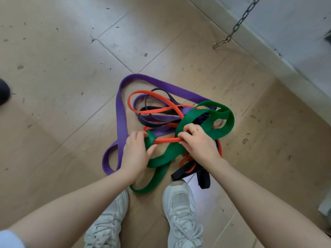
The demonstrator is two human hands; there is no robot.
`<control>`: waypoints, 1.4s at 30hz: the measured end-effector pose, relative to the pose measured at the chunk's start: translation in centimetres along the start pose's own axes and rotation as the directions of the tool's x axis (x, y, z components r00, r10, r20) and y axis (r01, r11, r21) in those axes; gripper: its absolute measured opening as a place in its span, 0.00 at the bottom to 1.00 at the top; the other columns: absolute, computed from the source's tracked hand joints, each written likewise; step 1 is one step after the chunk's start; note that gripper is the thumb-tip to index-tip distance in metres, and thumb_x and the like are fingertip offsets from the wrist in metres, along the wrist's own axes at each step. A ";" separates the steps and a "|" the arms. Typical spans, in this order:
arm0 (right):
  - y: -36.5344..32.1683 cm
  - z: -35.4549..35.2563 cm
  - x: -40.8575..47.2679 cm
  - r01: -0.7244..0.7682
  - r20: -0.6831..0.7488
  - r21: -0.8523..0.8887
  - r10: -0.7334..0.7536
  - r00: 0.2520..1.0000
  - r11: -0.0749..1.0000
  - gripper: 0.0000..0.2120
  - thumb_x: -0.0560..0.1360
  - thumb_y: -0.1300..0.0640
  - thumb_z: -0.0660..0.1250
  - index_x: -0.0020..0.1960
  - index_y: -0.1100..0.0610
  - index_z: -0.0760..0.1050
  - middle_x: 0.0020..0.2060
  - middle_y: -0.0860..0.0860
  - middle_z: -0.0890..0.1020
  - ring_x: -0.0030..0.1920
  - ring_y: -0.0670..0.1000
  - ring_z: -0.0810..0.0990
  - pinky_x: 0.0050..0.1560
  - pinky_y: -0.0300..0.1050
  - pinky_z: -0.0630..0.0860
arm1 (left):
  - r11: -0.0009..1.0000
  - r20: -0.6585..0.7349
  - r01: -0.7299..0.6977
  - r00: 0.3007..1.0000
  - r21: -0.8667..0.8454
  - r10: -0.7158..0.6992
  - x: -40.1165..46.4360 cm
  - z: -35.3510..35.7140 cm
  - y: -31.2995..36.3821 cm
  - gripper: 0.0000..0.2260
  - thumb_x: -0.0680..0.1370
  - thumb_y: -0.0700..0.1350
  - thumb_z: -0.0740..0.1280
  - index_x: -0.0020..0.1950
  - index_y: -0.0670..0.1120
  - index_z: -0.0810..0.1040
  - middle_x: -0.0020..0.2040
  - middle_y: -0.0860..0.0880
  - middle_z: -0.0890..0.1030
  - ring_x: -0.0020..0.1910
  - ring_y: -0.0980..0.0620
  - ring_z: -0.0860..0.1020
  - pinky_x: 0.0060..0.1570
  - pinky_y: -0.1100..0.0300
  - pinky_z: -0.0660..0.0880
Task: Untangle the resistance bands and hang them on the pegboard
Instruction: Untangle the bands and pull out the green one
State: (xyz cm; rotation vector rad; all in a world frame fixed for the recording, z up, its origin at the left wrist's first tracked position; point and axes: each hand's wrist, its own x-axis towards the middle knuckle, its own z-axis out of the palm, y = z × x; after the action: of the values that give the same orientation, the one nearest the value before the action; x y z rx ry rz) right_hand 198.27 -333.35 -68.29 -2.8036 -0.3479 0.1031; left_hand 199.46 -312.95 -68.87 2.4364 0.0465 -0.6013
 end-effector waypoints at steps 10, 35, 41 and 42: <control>0.7 -0.5 -1.8 -0.177 0.085 0.190 0.164 0.983 0.966 0.06 0.69 0.62 0.73 0.44 0.60 0.79 0.49 0.54 0.78 0.54 0.56 0.76 0.48 0.44 0.72 | 0.674 0.415 0.475 0.870 -0.565 -0.266 -0.9 -0.8 1.0 0.05 0.78 0.42 0.65 0.44 0.44 0.71 0.37 0.46 0.77 0.35 0.51 0.76 0.44 0.54 0.78; 0.9 -4.1 -2.6 -0.363 0.266 0.523 0.258 0.929 0.771 0.12 0.72 0.62 0.69 0.46 0.46 0.71 0.43 0.41 0.73 0.43 0.40 0.72 0.45 0.36 0.67 | 0.486 0.261 0.261 0.963 -0.834 -0.070 1.5 -2.8 3.9 0.12 0.83 0.44 0.51 0.61 0.46 0.71 0.56 0.52 0.78 0.59 0.54 0.75 0.62 0.57 0.69; 1.1 -6.2 -0.3 -0.499 0.324 0.818 0.488 0.810 0.285 0.10 0.77 0.66 0.62 0.52 0.53 0.75 0.45 0.51 0.80 0.40 0.40 0.80 0.40 0.33 0.76 | 0.882 0.341 -0.470 0.835 0.034 0.432 3.7 -1.0 1.8 0.16 0.79 0.46 0.58 0.65 0.44 0.74 0.60 0.45 0.78 0.61 0.44 0.73 0.63 0.52 0.68; 1.5 -6.3 -0.1 -0.516 0.339 0.830 0.543 0.769 0.213 0.10 0.77 0.66 0.61 0.55 0.56 0.75 0.45 0.50 0.81 0.41 0.43 0.81 0.41 0.35 0.77 | 0.824 0.318 -0.541 0.821 0.167 0.474 3.6 -1.0 1.8 0.18 0.77 0.50 0.58 0.60 0.43 0.77 0.55 0.44 0.80 0.57 0.41 0.75 0.59 0.50 0.71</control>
State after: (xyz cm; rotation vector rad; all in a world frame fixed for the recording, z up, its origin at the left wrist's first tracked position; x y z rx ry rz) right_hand 199.15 -336.63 -62.79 -1.6551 0.5943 0.3049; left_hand 203.44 -314.15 -68.71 2.4248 -0.8224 -0.7010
